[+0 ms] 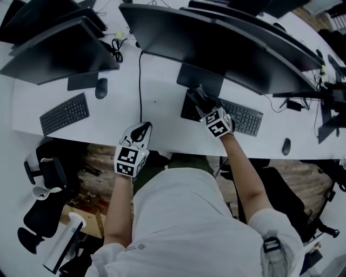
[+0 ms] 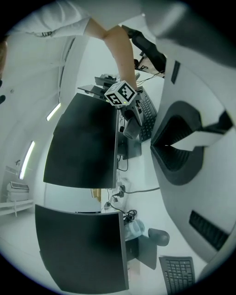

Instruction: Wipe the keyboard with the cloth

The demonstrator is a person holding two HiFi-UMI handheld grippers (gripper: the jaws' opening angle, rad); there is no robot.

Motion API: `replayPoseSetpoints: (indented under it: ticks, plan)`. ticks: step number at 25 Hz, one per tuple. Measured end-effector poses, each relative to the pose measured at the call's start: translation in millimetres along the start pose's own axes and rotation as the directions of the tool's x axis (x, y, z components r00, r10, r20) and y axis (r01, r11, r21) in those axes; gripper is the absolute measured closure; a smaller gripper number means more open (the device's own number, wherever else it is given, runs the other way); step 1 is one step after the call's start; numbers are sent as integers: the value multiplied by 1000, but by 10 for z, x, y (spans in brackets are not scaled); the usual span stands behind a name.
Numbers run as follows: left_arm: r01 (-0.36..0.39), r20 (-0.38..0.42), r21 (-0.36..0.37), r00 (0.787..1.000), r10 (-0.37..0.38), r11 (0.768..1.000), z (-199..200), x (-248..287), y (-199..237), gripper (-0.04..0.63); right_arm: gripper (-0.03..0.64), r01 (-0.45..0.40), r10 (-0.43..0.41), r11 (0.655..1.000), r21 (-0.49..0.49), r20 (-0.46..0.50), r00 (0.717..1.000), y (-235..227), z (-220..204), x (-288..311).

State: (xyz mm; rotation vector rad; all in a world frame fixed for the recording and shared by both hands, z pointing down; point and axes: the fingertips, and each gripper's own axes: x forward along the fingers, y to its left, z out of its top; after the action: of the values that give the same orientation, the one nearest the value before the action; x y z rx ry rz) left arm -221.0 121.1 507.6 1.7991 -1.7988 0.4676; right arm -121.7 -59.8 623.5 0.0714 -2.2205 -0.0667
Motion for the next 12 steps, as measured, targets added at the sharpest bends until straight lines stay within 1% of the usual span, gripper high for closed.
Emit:
replayPoseSetpoints:
  ticks: [5,7,12]
  plan:
    - [52,-25,6,998,-52,999,4,82,185,597,432,10,-8,998,67,-38,999,-79,-15,139]
    - [70,-34,15,997,-70,997,7,101,256,597,417,8,-3,995,102,-44,999,-95,0,185]
    - [116,-56,21,992,-115,993,12,130,430,597,380,36,-32,987,155,-34,999,-180,105,235]
